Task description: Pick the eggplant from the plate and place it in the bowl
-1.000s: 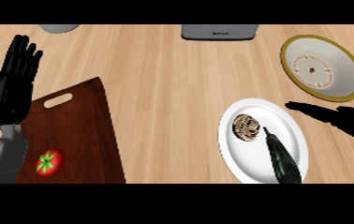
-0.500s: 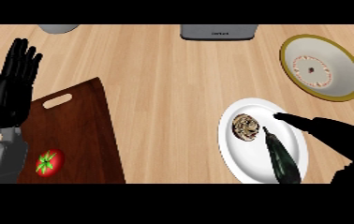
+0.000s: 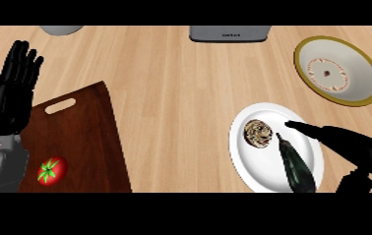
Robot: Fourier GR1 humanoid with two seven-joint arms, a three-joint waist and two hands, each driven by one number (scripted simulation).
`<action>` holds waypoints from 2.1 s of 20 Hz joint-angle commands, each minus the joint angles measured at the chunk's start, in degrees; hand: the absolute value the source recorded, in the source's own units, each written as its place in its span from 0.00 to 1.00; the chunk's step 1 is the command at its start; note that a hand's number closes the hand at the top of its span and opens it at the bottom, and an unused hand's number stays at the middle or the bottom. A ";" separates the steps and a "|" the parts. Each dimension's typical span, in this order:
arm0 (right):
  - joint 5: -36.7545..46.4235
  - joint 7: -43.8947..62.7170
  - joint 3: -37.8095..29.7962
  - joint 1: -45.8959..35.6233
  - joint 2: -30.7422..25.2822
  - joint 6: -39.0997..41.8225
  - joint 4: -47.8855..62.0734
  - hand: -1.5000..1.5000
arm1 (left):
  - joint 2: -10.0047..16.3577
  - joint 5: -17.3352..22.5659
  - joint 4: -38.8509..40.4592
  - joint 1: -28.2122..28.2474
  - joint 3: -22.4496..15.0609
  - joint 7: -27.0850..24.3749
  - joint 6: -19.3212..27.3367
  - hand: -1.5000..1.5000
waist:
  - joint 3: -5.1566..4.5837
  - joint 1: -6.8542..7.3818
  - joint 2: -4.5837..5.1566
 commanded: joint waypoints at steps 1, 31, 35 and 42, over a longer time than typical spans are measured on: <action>5.37 -6.75 -1.12 -0.01 2.85 0.79 3.42 0.00 | -0.51 -0.16 2.27 -2.30 1.31 0.12 -0.67 0.50 | 0.00 -0.08 0.02; 29.48 -20.55 0.68 -4.13 12.90 -2.53 22.62 1.00 | -1.39 -2.49 2.20 -1.81 5.64 -0.77 -4.35 0.50 | -0.01 0.22 0.09; 32.22 -28.69 0.84 2.75 10.80 -10.01 18.83 1.00 | -2.24 -2.88 2.26 -4.36 4.94 1.59 -2.77 0.50 | 0.00 -0.24 0.03; 33.62 -26.44 -0.29 1.32 13.52 -9.03 14.62 1.00 | -2.31 -3.23 4.11 -6.10 4.87 1.47 -3.56 0.50 | -0.03 -0.29 0.00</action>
